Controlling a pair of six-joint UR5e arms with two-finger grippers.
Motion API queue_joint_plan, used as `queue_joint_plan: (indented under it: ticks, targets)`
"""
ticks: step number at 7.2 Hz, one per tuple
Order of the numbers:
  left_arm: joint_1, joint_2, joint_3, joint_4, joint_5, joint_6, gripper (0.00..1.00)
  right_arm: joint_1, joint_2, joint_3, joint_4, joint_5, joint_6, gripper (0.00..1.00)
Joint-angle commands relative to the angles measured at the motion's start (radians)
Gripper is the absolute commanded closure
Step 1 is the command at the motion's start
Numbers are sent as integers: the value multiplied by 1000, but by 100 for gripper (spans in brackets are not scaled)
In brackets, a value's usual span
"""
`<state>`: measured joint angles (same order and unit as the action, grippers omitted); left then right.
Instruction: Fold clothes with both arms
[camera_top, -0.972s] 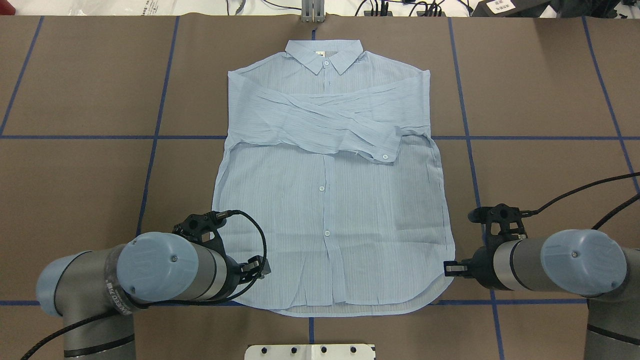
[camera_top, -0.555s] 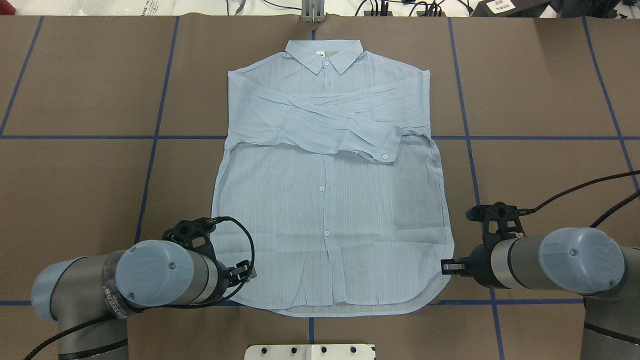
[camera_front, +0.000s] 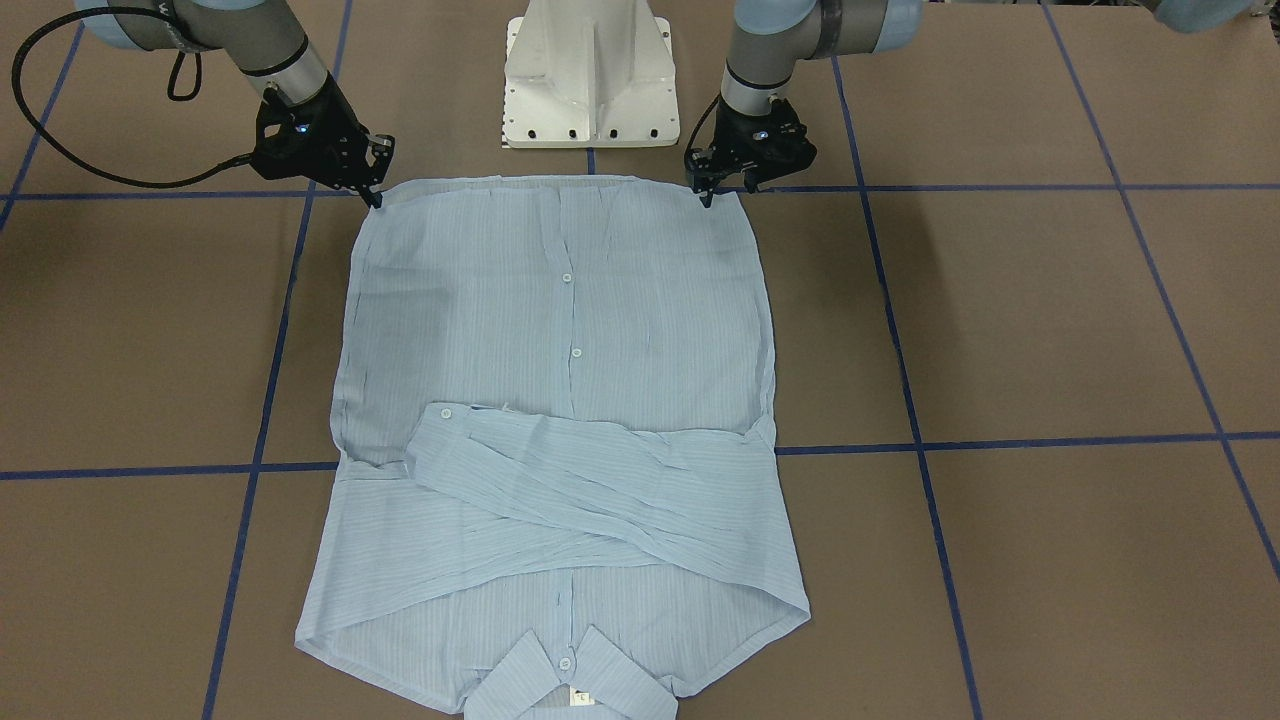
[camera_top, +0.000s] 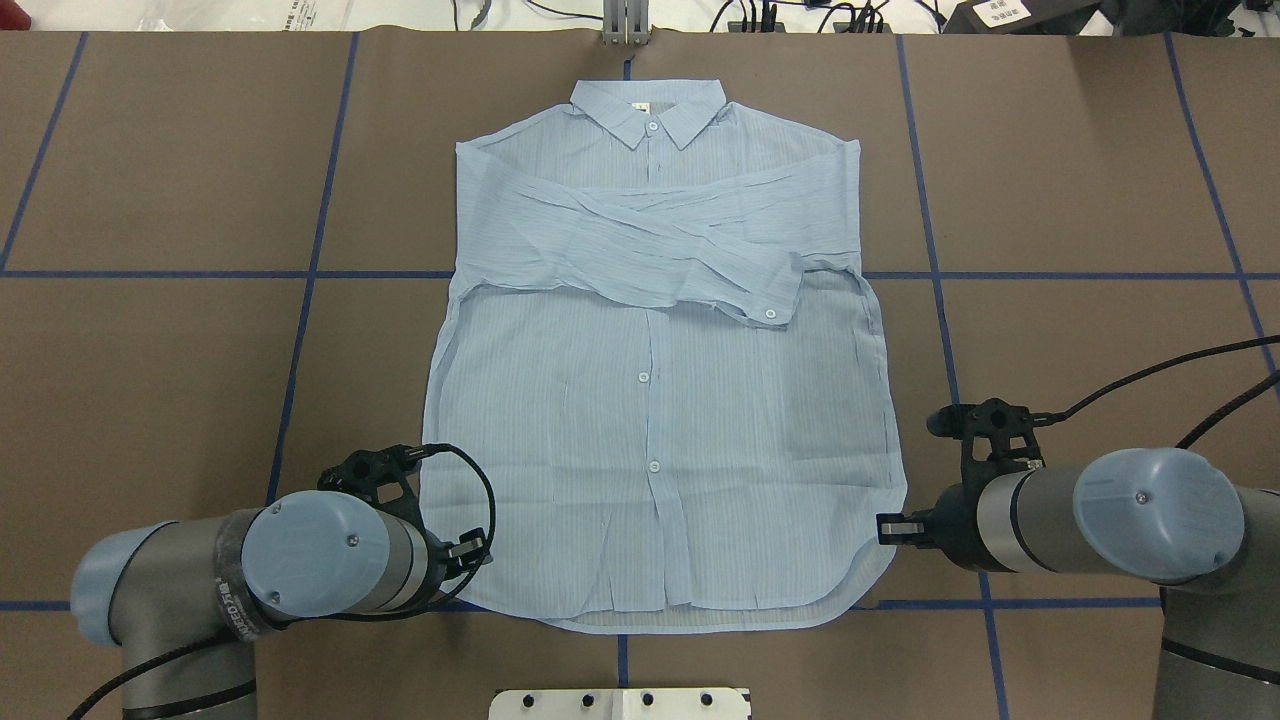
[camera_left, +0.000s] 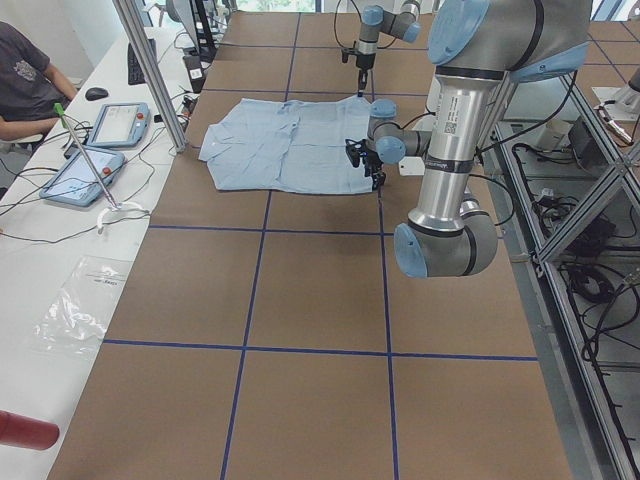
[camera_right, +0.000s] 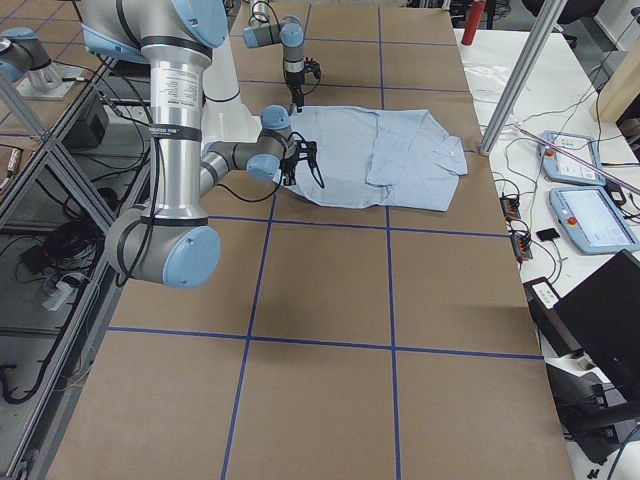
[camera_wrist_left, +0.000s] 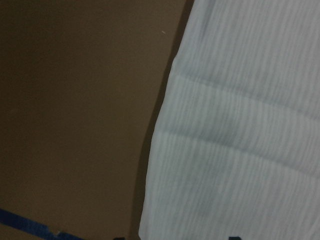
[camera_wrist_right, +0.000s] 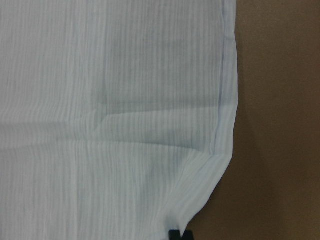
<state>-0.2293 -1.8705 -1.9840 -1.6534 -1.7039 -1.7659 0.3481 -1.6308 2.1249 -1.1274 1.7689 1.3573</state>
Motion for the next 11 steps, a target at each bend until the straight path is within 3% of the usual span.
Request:
queue_joint_plan:
  ticks: [1,7,8,10,11]
  targets:
    - [7,-1,5,0,0,-1,37,14,0,0,0,12,-1,100]
    - [8,-2,22,0,1,0,51,25,-1,-3,-2,12,-4,100]
    - [8,-2,25,1,1,0,58,25,-1,-3,-2,12,-4,100]
    - [8,-1,25,1,10,0,91,28,-3,-3,-2,12,-7,100]
    - [5,-2,24,1,13,0,100,35,-3,-3,-5,12,-9,100]
